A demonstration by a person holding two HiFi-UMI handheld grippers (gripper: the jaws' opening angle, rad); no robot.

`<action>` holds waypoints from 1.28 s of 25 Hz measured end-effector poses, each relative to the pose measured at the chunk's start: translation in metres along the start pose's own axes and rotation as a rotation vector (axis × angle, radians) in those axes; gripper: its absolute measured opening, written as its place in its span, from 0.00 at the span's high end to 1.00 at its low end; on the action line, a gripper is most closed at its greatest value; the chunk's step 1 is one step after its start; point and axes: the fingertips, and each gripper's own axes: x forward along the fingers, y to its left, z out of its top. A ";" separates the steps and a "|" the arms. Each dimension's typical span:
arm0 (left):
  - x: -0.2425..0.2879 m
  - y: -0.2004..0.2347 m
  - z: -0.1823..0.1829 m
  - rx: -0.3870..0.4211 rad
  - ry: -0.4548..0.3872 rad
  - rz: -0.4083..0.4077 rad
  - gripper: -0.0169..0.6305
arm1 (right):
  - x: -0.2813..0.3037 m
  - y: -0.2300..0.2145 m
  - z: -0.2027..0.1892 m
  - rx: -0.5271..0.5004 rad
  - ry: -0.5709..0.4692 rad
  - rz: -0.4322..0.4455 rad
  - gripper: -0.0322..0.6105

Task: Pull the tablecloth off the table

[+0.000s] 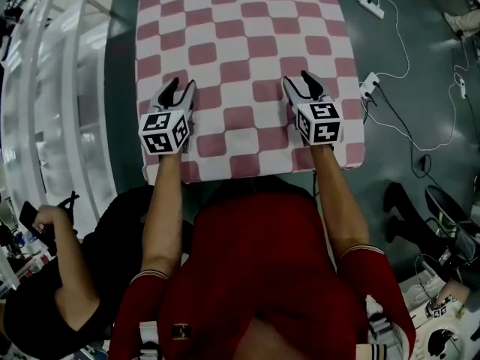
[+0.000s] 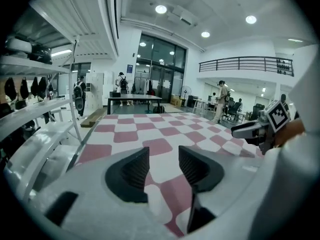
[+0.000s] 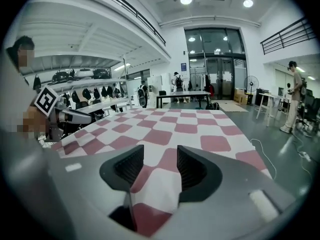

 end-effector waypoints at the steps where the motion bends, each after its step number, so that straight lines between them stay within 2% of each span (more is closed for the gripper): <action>1: 0.005 0.003 -0.005 -0.003 0.022 0.002 0.68 | 0.004 -0.003 -0.005 0.003 0.020 -0.007 0.61; 7: 0.025 0.013 -0.028 -0.009 0.149 0.029 0.61 | 0.019 -0.019 -0.027 0.007 0.130 -0.039 0.53; 20: 0.042 0.013 -0.070 0.011 0.356 0.030 0.59 | 0.036 -0.020 -0.058 0.010 0.292 -0.054 0.50; 27: 0.044 0.013 -0.072 0.044 0.365 0.043 0.61 | 0.037 -0.019 -0.058 0.007 0.290 -0.066 0.50; 32: 0.047 0.002 -0.070 0.063 0.366 0.016 0.72 | 0.036 -0.014 -0.058 -0.025 0.292 -0.048 0.62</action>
